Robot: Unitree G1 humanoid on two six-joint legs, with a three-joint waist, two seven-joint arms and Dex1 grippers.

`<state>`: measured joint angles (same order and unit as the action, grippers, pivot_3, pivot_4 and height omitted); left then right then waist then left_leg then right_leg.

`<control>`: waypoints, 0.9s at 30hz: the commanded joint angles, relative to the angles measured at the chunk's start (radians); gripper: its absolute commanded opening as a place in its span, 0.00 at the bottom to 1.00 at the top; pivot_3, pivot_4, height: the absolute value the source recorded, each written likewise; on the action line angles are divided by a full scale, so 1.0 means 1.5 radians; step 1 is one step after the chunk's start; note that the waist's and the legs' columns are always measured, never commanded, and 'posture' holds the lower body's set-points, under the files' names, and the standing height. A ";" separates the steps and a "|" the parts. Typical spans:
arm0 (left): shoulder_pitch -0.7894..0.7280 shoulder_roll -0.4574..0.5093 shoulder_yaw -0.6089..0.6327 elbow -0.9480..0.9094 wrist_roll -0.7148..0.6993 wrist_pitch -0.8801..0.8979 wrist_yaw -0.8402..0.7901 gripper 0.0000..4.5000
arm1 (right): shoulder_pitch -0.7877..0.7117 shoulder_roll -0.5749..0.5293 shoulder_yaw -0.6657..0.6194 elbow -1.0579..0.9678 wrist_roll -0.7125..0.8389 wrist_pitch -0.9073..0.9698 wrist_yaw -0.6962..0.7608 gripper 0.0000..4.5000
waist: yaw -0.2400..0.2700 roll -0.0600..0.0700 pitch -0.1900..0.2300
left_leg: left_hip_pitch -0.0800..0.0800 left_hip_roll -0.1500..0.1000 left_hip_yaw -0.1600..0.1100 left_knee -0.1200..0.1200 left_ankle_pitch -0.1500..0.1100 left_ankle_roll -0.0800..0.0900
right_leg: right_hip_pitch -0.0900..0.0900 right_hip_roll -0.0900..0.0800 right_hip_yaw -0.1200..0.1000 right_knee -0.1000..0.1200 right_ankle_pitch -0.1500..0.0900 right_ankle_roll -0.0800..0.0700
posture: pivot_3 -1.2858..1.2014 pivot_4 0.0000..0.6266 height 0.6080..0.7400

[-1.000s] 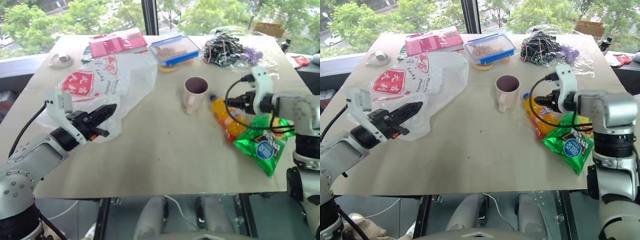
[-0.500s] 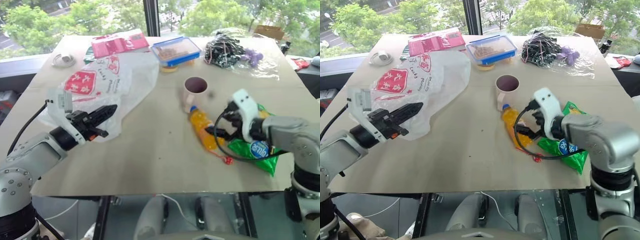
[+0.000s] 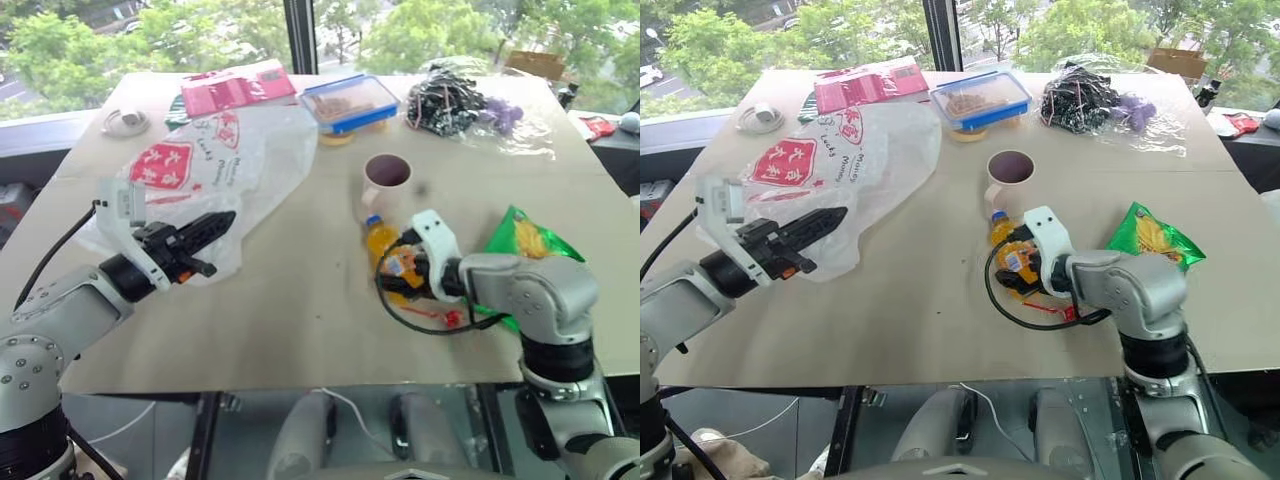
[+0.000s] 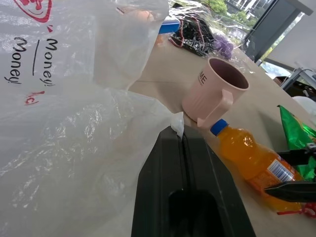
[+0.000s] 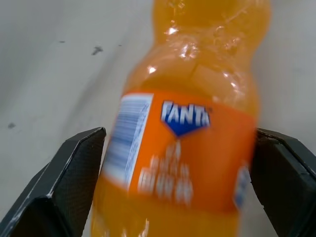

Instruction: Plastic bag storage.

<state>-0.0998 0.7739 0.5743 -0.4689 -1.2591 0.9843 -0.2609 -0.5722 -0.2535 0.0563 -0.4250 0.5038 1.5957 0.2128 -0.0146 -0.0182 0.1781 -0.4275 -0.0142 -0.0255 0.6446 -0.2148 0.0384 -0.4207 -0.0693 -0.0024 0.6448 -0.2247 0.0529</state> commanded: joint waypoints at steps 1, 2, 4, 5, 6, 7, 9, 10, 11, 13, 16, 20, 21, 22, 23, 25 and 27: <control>0.000 0.007 0.004 -0.009 -0.003 -0.016 -0.006 0.00 | -0.018 0.001 0.010 0.035 -0.043 -0.026 -0.029 1.00 | 0.000 -0.001 0.000 | 0.001 0.000 0.000 0.000 0.000 0.000 | 0.001 0.000 0.000 0.000 0.000 0.000 | 0.52 0.24 1.00; 0.001 0.007 0.004 -0.009 -0.002 -0.016 -0.007 0.00 | -0.020 -0.002 0.016 0.038 -0.047 -0.028 -0.030 1.00 | 0.000 -0.001 0.000 | 0.001 0.000 0.000 0.000 0.000 0.000 | 0.002 0.000 0.000 0.000 0.000 0.000 | 0.52 0.24 1.00; 0.005 0.006 0.006 -0.010 -0.001 -0.017 -0.007 0.00 | -0.023 -0.016 0.036 0.042 -0.052 -0.035 -0.025 1.00 | 0.001 -0.001 0.000 | 0.004 0.000 0.000 0.000 0.000 0.000 | 0.005 0.000 0.000 0.000 0.000 0.000 | 0.52 0.24 1.00; 0.008 0.005 0.007 -0.012 -0.001 -0.018 -0.008 0.00 | -0.022 -0.022 0.046 0.043 -0.055 -0.043 -0.023 0.94 | 0.001 -0.001 -0.001 | 0.006 0.000 0.000 0.000 0.000 0.000 | 0.006 0.000 0.000 -0.001 0.000 0.000 | 0.52 0.24 1.00; 0.011 0.004 0.007 -0.014 -0.001 -0.019 -0.008 0.00 | -0.021 -0.028 0.052 0.041 -0.055 -0.050 -0.019 0.88 | 0.001 -0.001 -0.001 | 0.007 0.000 0.000 0.000 0.000 0.000 | 0.007 0.000 0.000 -0.001 -0.002 -0.003 | 0.52 0.24 1.00; 0.013 0.004 0.008 -0.015 -0.001 -0.020 -0.008 0.00 | -0.019 -0.034 0.057 0.037 -0.052 -0.057 -0.013 0.80 | 0.001 -0.001 -0.001 | 0.008 0.000 0.000 0.000 0.000 0.000 | 0.007 0.000 0.000 -0.001 -0.002 -0.003 | 0.52 0.24 1.00; 0.018 0.005 0.012 -0.016 -0.003 -0.023 -0.008 0.00 | -0.013 -0.062 0.072 0.010 -0.047 -0.093 0.008 0.76 | 0.001 -0.001 -0.001 | 0.008 0.000 0.000 0.000 0.000 0.000 | 0.008 0.000 0.000 0.000 -0.002 -0.003 | 0.52 0.24 1.00; 0.022 0.005 0.015 -0.016 -0.003 -0.024 -0.010 0.00 | -0.010 -0.079 0.067 -0.025 -0.021 -0.099 0.038 0.76 | 0.003 -0.001 -0.001 | 0.008 0.000 0.000 0.000 0.000 0.000 | 0.008 0.000 0.000 0.000 -0.002 -0.003 | 0.52 0.24 1.00; 0.027 0.006 0.019 -0.016 -0.004 -0.025 -0.012 0.00 | -0.006 -0.098 0.063 -0.064 0.001 -0.113 0.068 0.76 | 0.005 -0.001 0.000 | 0.008 0.000 0.000 0.000 0.000 0.000 | 0.008 0.000 0.000 0.000 -0.002 -0.003 | 0.52 0.24 1.00; 0.035 0.007 0.025 -0.015 -0.006 -0.028 -0.018 0.00 | -0.004 -0.120 0.047 -0.120 0.048 -0.119 0.119 0.76 | 0.004 -0.001 0.000 | 0.007 0.000 0.000 0.000 0.000 0.000 | 0.007 -0.001 0.000 -0.001 -0.002 -0.003 | 0.52 0.24 1.00; 0.046 0.013 0.035 -0.020 -0.014 -0.033 -0.040 0.00 | -0.026 -0.119 0.048 -0.146 0.075 -0.132 0.146 0.76 | -0.002 -0.001 0.000 | 0.006 0.000 0.000 -0.001 0.000 0.000 | 0.006 -0.001 0.000 -0.001 0.000 0.000 | 0.52 0.24 1.00; 0.065 0.038 0.050 -0.041 -0.043 -0.025 -0.102 0.00 | -0.093 -0.070 0.099 -0.084 0.049 -0.188 0.143 0.76 | -0.008 -0.001 0.000 | 0.006 0.002 0.001 -0.003 0.000 0.000 | 0.005 0.001 0.001 -0.001 0.000 0.000 | 0.52 0.24 1.00; 0.072 0.048 0.055 -0.053 -0.063 -0.021 -0.122 0.00 | -0.118 -0.056 0.128 -0.051 0.031 -0.214 0.146 0.76 | -0.012 -0.001 0.000 | 0.006 0.002 0.001 -0.003 0.000 0.000 | 0.005 0.001 0.001 -0.001 -0.001 -0.001 | 0.52 0.24 1.00; 0.078 0.055 0.057 -0.061 -0.076 -0.019 -0.134 0.00 | -0.135 -0.048 0.147 -0.028 0.018 -0.233 0.149 0.76 | -0.013 -0.001 0.000 | 0.006 0.002 0.001 -0.002 0.000 0.000 | 0.005 0.001 0.001 -0.001 -0.002 -0.002 | 0.52 0.24 1.00; 0.085 0.062 0.059 -0.075 -0.084 -0.022 -0.150 0.00 | -0.154 -0.035 0.164 0.008 0.003 -0.251 0.150 0.76 | -0.014 -0.001 0.000 | 0.006 0.002 0.001 -0.002 0.000 0.000 | 0.005 0.001 0.001 -0.001 -0.002 -0.003 | 0.52 0.24 1.00; 0.105 0.076 0.063 -0.098 -0.087 -0.025 -0.178 0.00 | -0.186 -0.020 0.193 0.069 -0.026 -0.290 0.157 0.76 | -0.013 -0.001 0.000 | 0.006 0.002 0.001 -0.003 0.000 0.000 | 0.005 0.001 0.001 -0.001 -0.002 -0.003 | 0.52 0.24 1.00; 0.127 0.085 0.068 -0.116 -0.081 -0.030 -0.201 0.00 | -0.212 -0.024 0.229 0.113 -0.056 -0.327 0.174 0.76 | -0.012 -0.001 0.000 | 0.006 0.000 0.001 -0.003 0.000 0.000 | 0.005 0.000 0.001 -0.001 -0.002 -0.003 | 0.52 0.24 1.00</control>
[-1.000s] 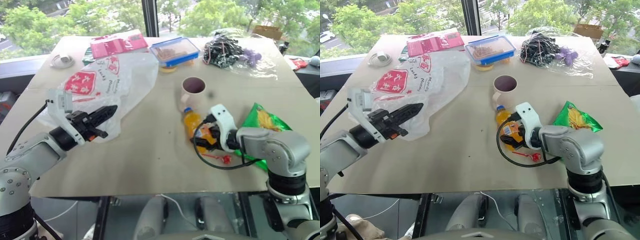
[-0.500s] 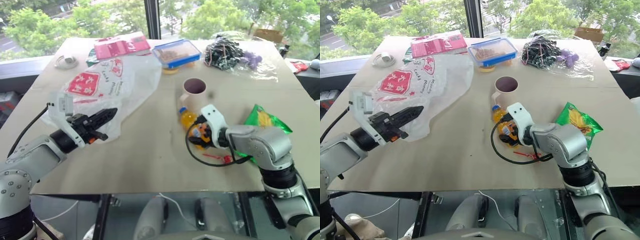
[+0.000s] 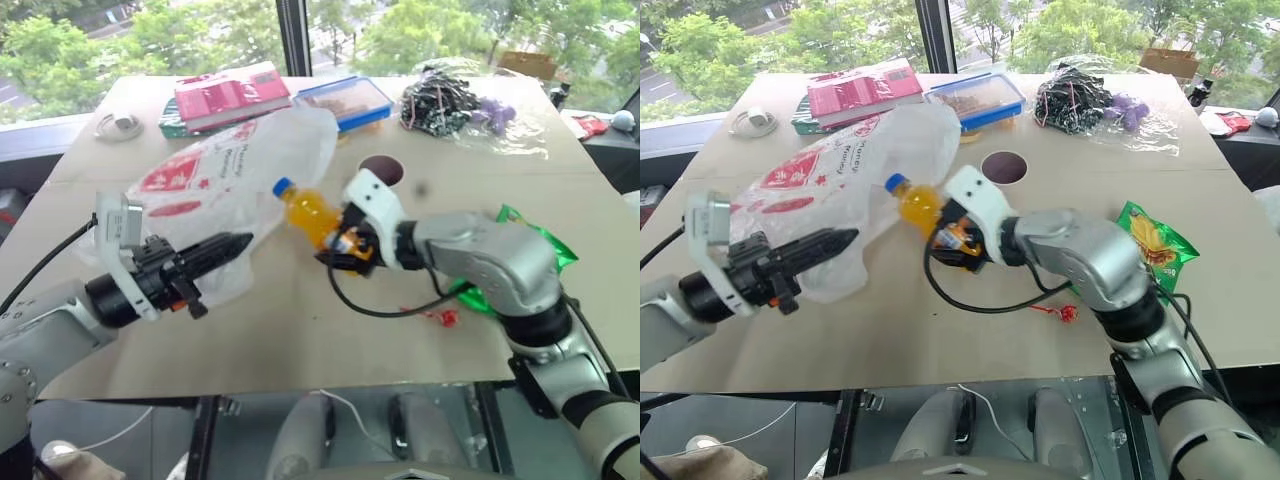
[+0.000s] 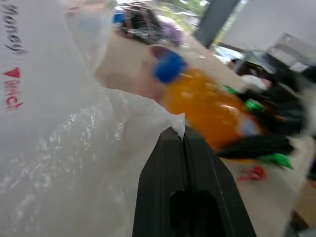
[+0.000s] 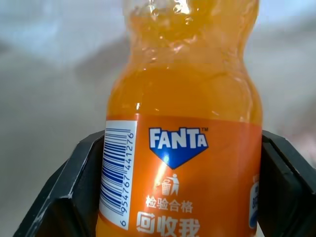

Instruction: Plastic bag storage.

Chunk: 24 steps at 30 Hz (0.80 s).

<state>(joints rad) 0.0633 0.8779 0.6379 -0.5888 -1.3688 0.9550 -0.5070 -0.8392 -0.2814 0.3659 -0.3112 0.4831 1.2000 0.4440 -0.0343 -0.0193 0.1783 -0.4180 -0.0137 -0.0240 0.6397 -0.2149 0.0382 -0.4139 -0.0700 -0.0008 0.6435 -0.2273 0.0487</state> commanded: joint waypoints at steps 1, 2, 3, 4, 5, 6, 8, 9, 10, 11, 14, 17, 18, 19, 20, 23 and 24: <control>0.025 0.016 0.029 -0.042 -0.008 -0.016 -0.039 0.00 | -0.046 -0.010 0.041 0.056 -0.052 -0.078 0.035 0.76 | 0.002 0.000 0.000 | 0.000 0.000 0.000 0.000 0.000 0.000 | 0.000 0.000 0.000 0.000 0.000 0.000 | 0.52 0.24 1.00; 0.030 0.015 0.032 -0.046 -0.011 -0.020 -0.038 0.00 | -0.056 -0.015 0.058 0.074 -0.065 -0.094 0.050 0.76 | 0.004 0.000 0.000 | 0.000 -0.001 0.000 0.000 0.000 0.000 | 0.000 0.000 0.000 -0.001 0.000 0.000 | 0.52 0.24 1.00; 0.035 0.015 0.035 -0.051 -0.014 -0.024 -0.037 0.00 | -0.065 -0.018 0.076 0.093 -0.077 -0.106 0.063 0.76 | 0.004 0.000 0.000 | 0.000 -0.001 0.000 -0.001 0.000 0.000 | 0.000 0.000 0.000 -0.001 0.000 0.000 | 0.52 0.24 1.00; 0.037 0.013 0.036 -0.054 -0.016 -0.028 -0.035 0.00 | -0.072 -0.022 0.091 0.109 -0.090 -0.117 0.075 0.76 | 0.004 0.000 0.000 | 0.000 -0.001 0.000 -0.001 0.000 0.000 | 0.000 0.000 0.000 -0.001 0.000 0.000 | 0.52 0.24 1.00; 0.038 0.011 0.037 -0.055 -0.021 -0.032 -0.027 0.00 | -0.076 -0.030 0.110 0.120 -0.106 -0.135 0.088 0.76 | 0.004 0.000 0.000 | 0.000 -0.001 0.000 -0.001 0.000 0.000 | 0.000 0.000 0.000 -0.001 0.000 0.000 | 0.52 0.24 1.00; 0.038 0.010 0.037 -0.055 -0.025 -0.035 -0.021 0.00 | -0.077 -0.034 0.121 0.128 -0.118 -0.149 0.099 0.76 | 0.004 0.000 0.000 | 0.000 -0.001 0.000 -0.001 0.000 0.000 | 0.000 0.000 0.000 -0.001 0.000 0.000 | 0.52 0.24 1.00; 0.043 0.012 0.039 -0.058 -0.029 -0.038 -0.017 0.00 | -0.076 -0.037 0.132 0.139 -0.133 -0.170 0.117 0.76 | 0.003 0.000 0.000 | 0.000 0.000 0.000 -0.001 0.000 0.000 | 0.000 0.000 0.000 -0.001 0.000 0.000 | 0.52 0.24 1.00; 0.049 0.014 0.040 -0.062 -0.027 -0.039 -0.020 0.00 | -0.076 -0.035 0.134 0.145 -0.139 -0.181 0.125 0.76 | 0.003 0.000 0.000 | 0.000 0.000 0.000 -0.001 0.000 0.000 | -0.001 0.000 0.000 -0.001 0.000 0.000 | 0.52 0.24 1.00; 0.053 0.014 0.040 -0.067 -0.028 -0.040 -0.021 0.00 | -0.079 -0.031 0.139 0.152 -0.148 -0.199 0.134 0.76 | 0.001 0.000 0.000 | 0.000 0.000 0.000 -0.001 0.000 0.000 | -0.001 0.000 0.000 -0.001 0.000 0.000 | 0.52 0.24 1.00; 0.059 0.014 0.038 -0.074 -0.027 -0.042 -0.022 0.00 | -0.085 -0.023 0.146 0.161 -0.159 -0.221 0.142 0.76 | 0.000 0.000 0.000 | 0.000 0.000 0.000 -0.001 0.000 0.000 | -0.001 0.000 0.000 -0.001 0.000 0.000 | 0.52 0.24 1.00; 0.066 0.017 0.027 -0.083 -0.017 -0.049 -0.020 0.00 | -0.099 0.018 0.148 0.196 -0.185 -0.289 0.153 0.76 | -0.003 0.000 0.000 | 0.000 0.000 0.000 -0.001 0.000 0.000 | -0.001 0.000 0.000 -0.001 0.000 0.001 | 0.52 0.24 1.00; 0.075 0.017 0.019 -0.096 0.001 -0.056 -0.024 0.00 | -0.115 0.063 0.144 0.242 -0.205 -0.324 0.161 0.76 | -0.005 0.000 0.000 | 0.000 0.000 0.000 -0.002 0.000 -0.001 | -0.001 0.001 0.000 0.000 0.001 0.002 | 0.52 0.24 1.00; 0.074 0.015 0.019 -0.098 0.000 -0.059 -0.019 0.00 | -0.121 0.064 0.159 0.252 -0.225 -0.344 0.169 0.76 | -0.004 0.000 0.000 | 0.000 0.000 0.000 -0.002 0.001 -0.001 | -0.001 0.001 0.000 0.000 0.001 0.002 | 0.52 0.24 1.00; 0.073 0.014 0.019 -0.100 -0.001 -0.062 -0.015 0.00 | -0.124 0.064 0.171 0.259 -0.242 -0.356 0.177 0.76 | -0.003 0.001 0.000 | 0.000 0.000 -0.001 -0.002 0.001 -0.001 | -0.001 0.001 0.000 0.000 0.001 0.002 | 0.52 0.24 1.00; 0.071 0.013 0.020 -0.099 -0.005 -0.065 -0.009 0.00 | -0.123 0.065 0.173 0.264 -0.250 -0.357 0.182 0.76 | 0.000 0.001 0.000 | 0.000 0.000 -0.001 -0.002 0.001 -0.001 | -0.001 0.001 0.000 0.000 0.001 0.002 | 0.52 0.24 1.00; 0.070 0.015 0.016 -0.101 -0.008 -0.069 -0.001 0.00 | -0.120 0.075 0.158 0.276 -0.262 -0.356 0.184 0.76 | 0.005 0.000 0.000 | 0.000 0.000 -0.001 -0.002 0.001 -0.001 | -0.001 0.000 -0.001 -0.001 0.001 0.002 | 0.52 0.24 1.00; 0.072 0.015 0.014 -0.104 -0.008 -0.071 0.001 0.00 | -0.119 0.074 0.154 0.275 -0.265 -0.355 0.185 0.76 | 0.005 0.000 0.000 | 0.000 -0.001 -0.001 -0.002 0.001 -0.001 | -0.001 0.000 -0.001 -0.001 0.001 0.002 | 0.52 0.24 1.00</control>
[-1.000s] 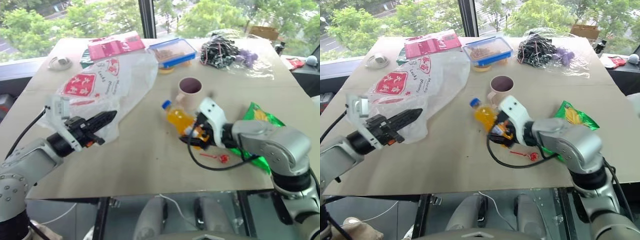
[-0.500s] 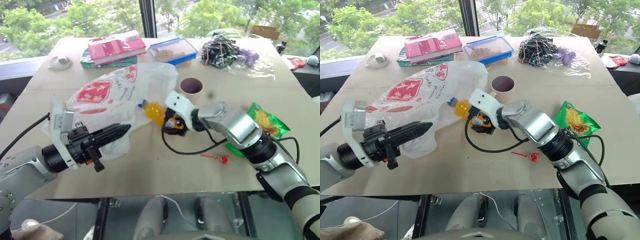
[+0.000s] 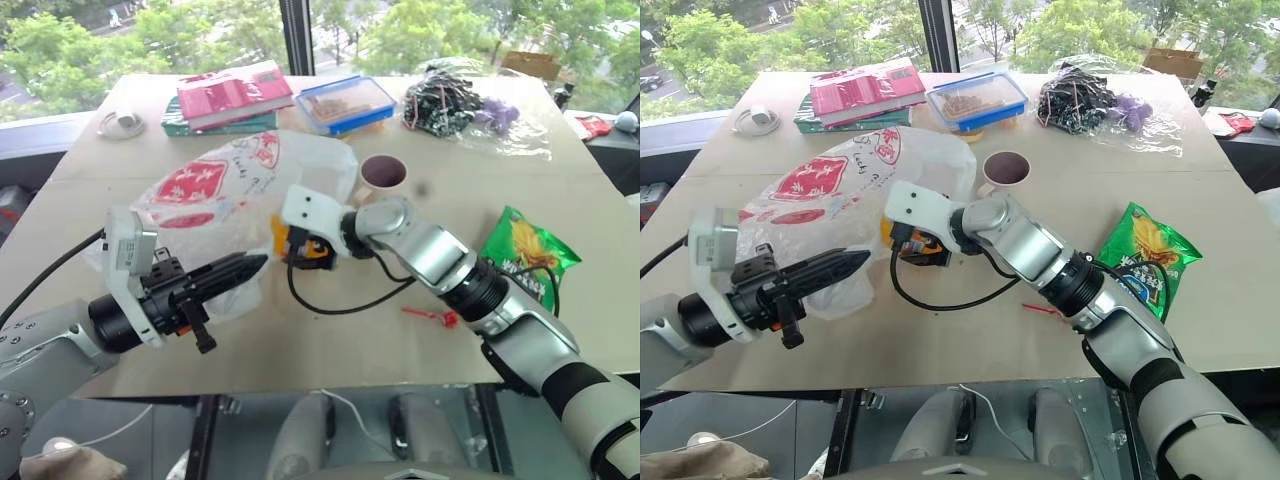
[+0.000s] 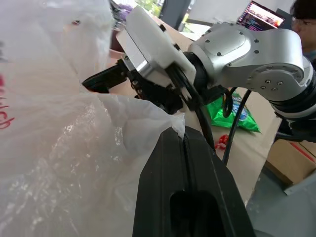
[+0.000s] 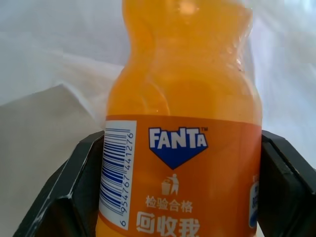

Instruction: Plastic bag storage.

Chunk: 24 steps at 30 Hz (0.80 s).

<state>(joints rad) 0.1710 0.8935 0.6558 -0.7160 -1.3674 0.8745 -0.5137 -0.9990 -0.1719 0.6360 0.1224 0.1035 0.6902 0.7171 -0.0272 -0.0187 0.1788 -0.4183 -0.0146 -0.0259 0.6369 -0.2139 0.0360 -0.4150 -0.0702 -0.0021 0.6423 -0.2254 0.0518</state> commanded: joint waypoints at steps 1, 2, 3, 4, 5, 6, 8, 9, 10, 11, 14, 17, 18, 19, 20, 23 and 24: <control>-0.001 0.003 -0.001 -0.020 -0.007 -0.019 0.010 0.00 | -0.009 -0.005 -0.031 -0.018 -0.014 -0.011 0.007 0.76 | 0.001 0.000 0.000 | 0.000 0.000 0.000 0.000 0.000 0.000 | 0.000 0.000 0.000 0.000 0.000 0.000 | 0.52 0.24 1.00; -0.002 0.003 -0.005 -0.019 -0.005 -0.020 0.015 0.00 | -0.004 -0.015 -0.035 -0.024 -0.016 -0.007 0.012 0.76 | 0.001 0.000 0.000 | 0.000 0.000 0.000 0.000 0.000 0.000 | 0.000 0.000 0.000 0.000 0.000 0.000 | 0.52 0.24 1.00; -0.003 0.002 -0.008 -0.018 -0.003 -0.022 0.018 0.00 | -0.001 -0.024 -0.041 -0.030 -0.017 -0.001 0.016 0.76 | 0.001 0.000 0.000 | 0.000 0.000 0.000 0.000 0.000 0.000 | 0.000 0.000 0.000 0.000 0.000 0.000 | 0.52 0.24 1.00; -0.005 0.003 -0.011 -0.017 -0.001 -0.024 0.021 0.00 | 0.002 -0.033 -0.047 -0.034 -0.017 0.002 0.018 0.76 | 0.001 0.000 0.000 | 0.000 0.000 0.000 0.000 0.000 -0.001 | 0.000 0.000 0.000 0.000 0.000 0.000 | 0.52 0.24 1.00; -0.010 0.004 -0.018 -0.014 0.000 -0.025 0.023 0.00 | 0.003 -0.043 -0.055 -0.039 -0.015 0.008 0.023 0.76 | 0.002 0.000 0.000 | 0.000 0.000 0.000 0.000 0.000 -0.001 | 0.000 0.000 0.000 0.000 0.000 0.000 | 0.52 0.24 1.00; -0.014 0.005 -0.023 -0.013 0.002 -0.026 0.025 0.00 | 0.004 -0.049 -0.061 -0.043 -0.014 0.011 0.026 0.76 | 0.003 0.000 0.000 | 0.000 0.000 0.000 0.000 0.000 -0.001 | 0.000 0.000 0.000 0.000 0.000 0.000 | 0.52 0.24 1.00; -0.021 0.008 -0.034 -0.012 0.003 -0.026 0.027 0.00 | 0.002 -0.050 -0.064 -0.044 -0.015 0.014 0.029 0.76 | 0.004 0.000 0.000 | 0.000 0.000 0.000 0.000 0.000 -0.001 | 0.000 0.000 0.000 0.000 0.000 0.000 | 0.52 0.24 1.00; -0.029 0.009 -0.040 -0.009 0.003 -0.026 0.028 0.00 | -0.006 -0.040 -0.056 -0.032 -0.020 0.004 0.032 0.76 | 0.003 0.000 0.000 | 0.000 0.000 0.000 0.000 0.000 -0.001 | 0.000 0.000 0.000 0.000 0.000 0.000 | 0.52 0.24 1.00; -0.035 0.010 -0.045 -0.007 0.003 -0.026 0.027 0.00 | -0.014 -0.028 -0.046 -0.018 -0.026 -0.007 0.034 0.76 | 0.000 0.000 0.000 | 0.000 0.000 0.000 0.000 0.000 -0.001 | 0.000 0.001 0.000 0.000 0.000 0.000 | 0.52 0.24 1.00; -0.041 0.012 -0.048 -0.005 0.001 -0.025 0.028 0.00 | -0.026 -0.007 -0.035 0.004 -0.034 -0.025 0.035 0.76 | -0.001 0.000 0.000 | 0.000 0.001 0.000 0.000 0.000 -0.001 | 0.000 0.001 0.000 0.000 0.000 0.000 | 0.52 0.24 1.00; -0.049 0.015 -0.052 -0.006 -0.004 -0.024 0.025 0.00 | -0.052 0.063 -0.030 0.069 -0.046 -0.080 0.034 0.76 | -0.012 0.001 0.000 | 0.000 0.001 0.001 -0.001 0.001 -0.002 | -0.001 0.002 0.001 0.001 0.000 0.000 | 0.52 0.24 1.00; -0.046 0.015 -0.048 -0.012 -0.010 -0.022 0.026 0.00 | -0.079 0.146 -0.073 0.140 -0.022 -0.129 0.030 0.96 | -0.010 0.001 0.001 | 0.001 0.002 0.001 -0.002 0.001 -0.002 | -0.002 0.004 0.002 0.001 0.000 0.000 | 0.52 0.24 1.00; -0.044 0.015 -0.047 -0.014 -0.014 -0.023 0.026 0.00 | -0.081 0.162 -0.085 0.152 -0.018 -0.160 0.034 0.99 | -0.008 0.001 0.001 | 0.000 0.002 0.000 -0.002 0.001 -0.002 | -0.001 0.004 0.001 0.001 0.000 0.000 | 0.52 0.24 1.00; -0.041 0.016 -0.045 -0.016 -0.018 -0.024 0.027 0.00 | -0.081 0.170 -0.091 0.158 -0.017 -0.183 0.039 0.99 | -0.005 0.001 0.001 | 0.000 0.002 0.000 -0.002 0.001 -0.002 | -0.001 0.003 0.001 0.001 0.000 0.000 | 0.52 0.24 1.00; -0.038 0.016 -0.044 -0.018 -0.020 -0.026 0.029 0.00 | -0.082 0.176 -0.103 0.173 -0.023 -0.198 0.025 0.99 | -0.004 0.000 0.000 | 0.000 0.002 -0.001 -0.002 0.001 -0.002 | -0.001 0.003 0.001 0.001 0.000 0.000 | 0.52 0.24 1.00; -0.029 0.013 -0.041 -0.019 -0.026 -0.032 0.047 0.00 | -0.054 0.167 -0.137 0.164 -0.035 -0.221 -0.011 0.99 | -0.003 0.000 0.000 | 0.000 0.000 -0.001 -0.002 0.001 -0.002 | -0.001 0.001 0.000 0.000 0.000 0.000 | 0.52 0.24 1.00; -0.027 0.013 -0.041 -0.018 -0.026 -0.034 0.051 0.00 | -0.038 0.154 -0.140 0.143 -0.034 -0.217 -0.006 0.99 | -0.003 0.000 0.000 | 0.000 0.000 -0.001 -0.002 0.001 -0.003 | -0.001 0.001 0.000 0.000 0.000 0.000 | 0.52 0.24 1.00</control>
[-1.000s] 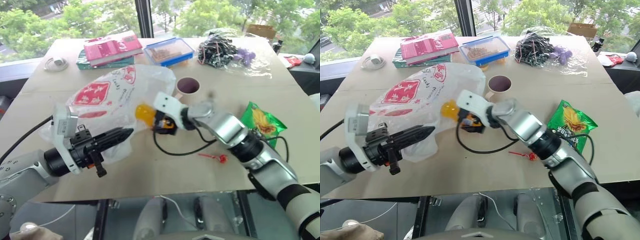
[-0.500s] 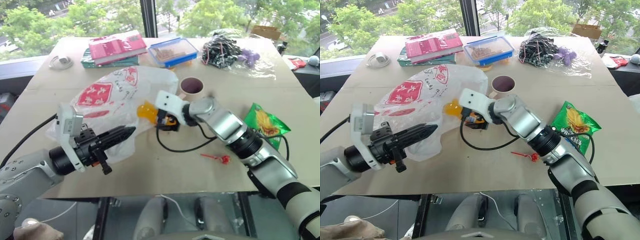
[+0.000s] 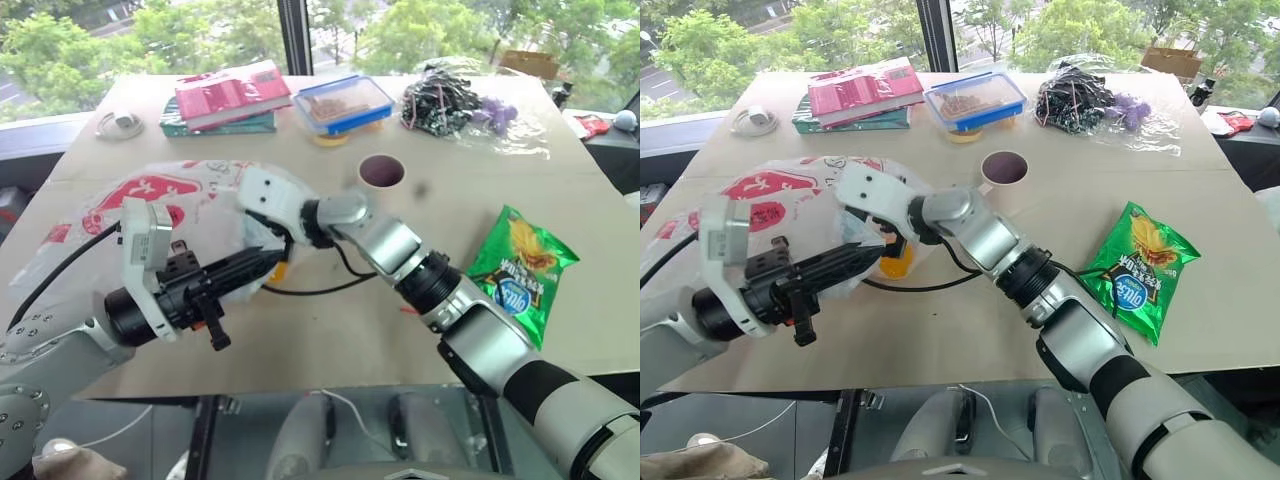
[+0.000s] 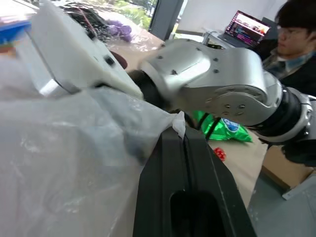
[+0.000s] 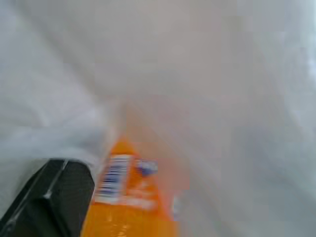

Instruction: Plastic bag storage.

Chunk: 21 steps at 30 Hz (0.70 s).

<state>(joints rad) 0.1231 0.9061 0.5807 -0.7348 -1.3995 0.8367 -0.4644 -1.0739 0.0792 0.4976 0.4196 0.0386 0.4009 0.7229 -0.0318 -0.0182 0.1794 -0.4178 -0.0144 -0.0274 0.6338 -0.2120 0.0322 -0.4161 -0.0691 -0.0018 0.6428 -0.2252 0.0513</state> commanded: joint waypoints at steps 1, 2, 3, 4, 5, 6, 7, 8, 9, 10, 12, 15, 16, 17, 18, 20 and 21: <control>0.005 0.003 0.009 -0.003 -0.007 -0.010 0.024 0.00 | 0.034 -0.030 -0.046 -0.085 0.012 -0.025 0.005 0.99 | 0.002 0.000 0.000 | 0.000 0.000 0.000 0.000 0.000 0.000 | 0.000 0.000 0.000 0.000 0.000 0.000 | 0.52 0.24 1.00; 0.003 0.002 0.008 0.000 -0.009 -0.011 0.032 0.00 | 0.057 -0.050 -0.047 -0.121 0.019 -0.017 0.025 0.99 | 0.003 0.000 0.000 | 0.000 0.000 -0.001 0.000 0.001 -0.001 | 0.000 0.000 -0.001 0.000 0.000 0.000 | 0.52 0.24 1.00; 0.000 0.001 0.006 0.004 -0.011 -0.013 0.039 0.00 | 0.077 -0.067 -0.050 -0.155 0.026 0.003 0.035 0.99 | 0.004 0.000 0.000 | 0.000 0.000 -0.001 0.000 0.001 -0.002 | 0.001 0.000 -0.001 0.000 0.000 0.000 | 0.52 0.24 1.00; -0.002 0.000 0.005 0.008 -0.013 -0.014 0.045 0.00 | 0.094 -0.082 -0.054 -0.188 0.034 0.030 0.043 0.99 | 0.005 0.000 0.000 | 0.000 0.000 -0.001 0.000 0.002 -0.003 | 0.001 0.000 -0.001 0.000 0.000 0.000 | 0.52 0.24 1.00; -0.003 0.001 0.005 0.014 -0.011 -0.013 0.045 0.00 | 0.114 -0.107 -0.055 -0.226 0.037 0.044 0.054 0.99 | 0.006 0.000 0.000 | 0.000 0.000 -0.001 0.000 0.002 -0.003 | 0.001 0.000 -0.001 0.000 0.000 0.000 | 0.52 0.24 1.00; -0.001 0.001 0.005 0.021 -0.006 -0.013 0.043 0.00 | 0.133 -0.134 -0.060 -0.268 0.044 0.067 0.063 0.99 | 0.007 0.000 0.000 | 0.000 0.000 -0.001 0.000 0.002 -0.003 | 0.001 0.000 -0.001 0.000 0.000 0.000 | 0.52 0.24 1.00; 0.002 0.001 0.006 0.026 -0.001 -0.012 0.040 0.00 | 0.150 -0.157 -0.066 -0.305 0.050 0.093 0.069 0.99 | 0.008 0.000 0.000 | 0.000 0.000 -0.001 0.000 0.002 -0.003 | 0.001 0.000 -0.001 0.000 0.000 0.000 | 0.52 0.24 1.00; 0.005 0.000 0.007 0.032 0.003 -0.012 0.037 0.00 | 0.163 -0.179 -0.070 -0.338 0.054 0.115 0.072 0.99 | 0.008 0.000 0.000 | 0.000 0.000 0.000 0.000 0.001 -0.002 | 0.001 0.000 -0.001 0.000 0.000 0.000 | 0.52 0.24 1.00; 0.010 -0.002 0.009 0.044 0.010 -0.011 0.033 0.00 | 0.182 -0.208 -0.081 -0.378 0.047 0.145 0.061 0.99 | 0.007 0.000 0.000 | 0.000 0.001 0.000 0.000 0.000 0.000 | 0.001 0.001 -0.001 0.000 0.000 0.000 | 0.52 0.24 1.00; 0.012 -0.003 0.011 0.053 0.016 -0.011 0.029 0.00 | 0.193 -0.228 -0.086 -0.405 0.042 0.166 0.051 0.99 | 0.007 0.000 0.000 | 0.000 0.001 0.000 0.000 0.000 0.000 | 0.001 0.001 0.000 0.001 0.000 0.000 | 0.52 0.24 1.00; 0.019 -0.005 0.014 0.077 0.030 -0.010 0.022 0.00 | 0.212 -0.257 -0.093 -0.444 0.024 0.204 0.021 0.99 | 0.008 0.000 0.000 | 0.001 0.001 0.000 0.000 0.000 0.000 | 0.001 0.001 0.000 0.001 0.000 0.000 | 0.52 0.24 1.00; 0.038 -0.002 0.021 0.099 0.060 -0.010 -0.014 0.00 | 0.241 -0.289 -0.112 -0.503 0.029 0.268 -0.001 0.99 | 0.009 0.000 0.000 | 0.001 0.001 0.001 0.000 0.000 0.000 | 0.001 0.001 0.000 0.001 -0.002 -0.003 | 0.52 0.24 1.00; 0.046 0.001 0.026 0.104 0.065 -0.007 -0.030 0.00 | 0.255 -0.304 -0.123 -0.531 0.042 0.296 0.002 0.99 | 0.010 0.000 0.000 | 0.001 0.001 0.001 0.000 0.000 0.000 | 0.001 0.001 0.000 0.001 -0.002 -0.003 | 0.52 0.24 1.00; 0.055 0.005 0.034 0.113 0.070 -0.004 -0.050 0.00 | 0.274 -0.326 -0.133 -0.560 0.051 0.311 0.007 0.99 | 0.011 0.000 0.000 | 0.001 0.001 0.001 0.000 0.000 0.000 | 0.001 0.001 0.000 0.000 -0.002 -0.003 | 0.52 0.24 1.00; 0.063 0.008 0.040 0.123 0.077 -0.003 -0.066 0.00 | 0.291 -0.346 -0.142 -0.584 0.058 0.321 0.013 0.99 | 0.012 0.000 0.000 | 0.001 0.001 0.001 0.000 0.000 0.000 | 0.001 0.001 0.000 0.000 -0.002 -0.003 | 0.52 0.24 1.00; 0.074 0.014 0.050 0.144 0.092 -0.002 -0.096 0.00 | 0.325 -0.386 -0.160 -0.632 0.082 0.348 0.029 0.99 | 0.013 0.000 0.000 | 0.000 0.001 0.001 0.000 0.000 0.000 | 0.001 0.000 0.000 0.000 -0.002 -0.003 | 0.52 0.24 1.00; 0.079 0.018 0.055 0.153 0.097 -0.001 -0.114 0.00 | 0.349 -0.415 -0.170 -0.661 0.100 0.365 0.044 0.99 | 0.013 0.000 0.000 | 0.000 0.001 0.001 0.000 0.000 0.000 | 0.001 0.000 0.000 0.000 -0.002 -0.003 | 0.52 0.24 1.00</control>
<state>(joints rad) 0.2309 0.9096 0.6168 -0.5176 -1.2721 0.8402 -0.5742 -0.5924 -0.4827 0.2980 -0.4495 0.1372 0.9058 0.7489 -0.0123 -0.0179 0.1797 -0.4173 -0.0129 -0.0256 0.6339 -0.2116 0.0324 -0.4150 -0.0694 -0.0024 0.6426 -0.2280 0.0472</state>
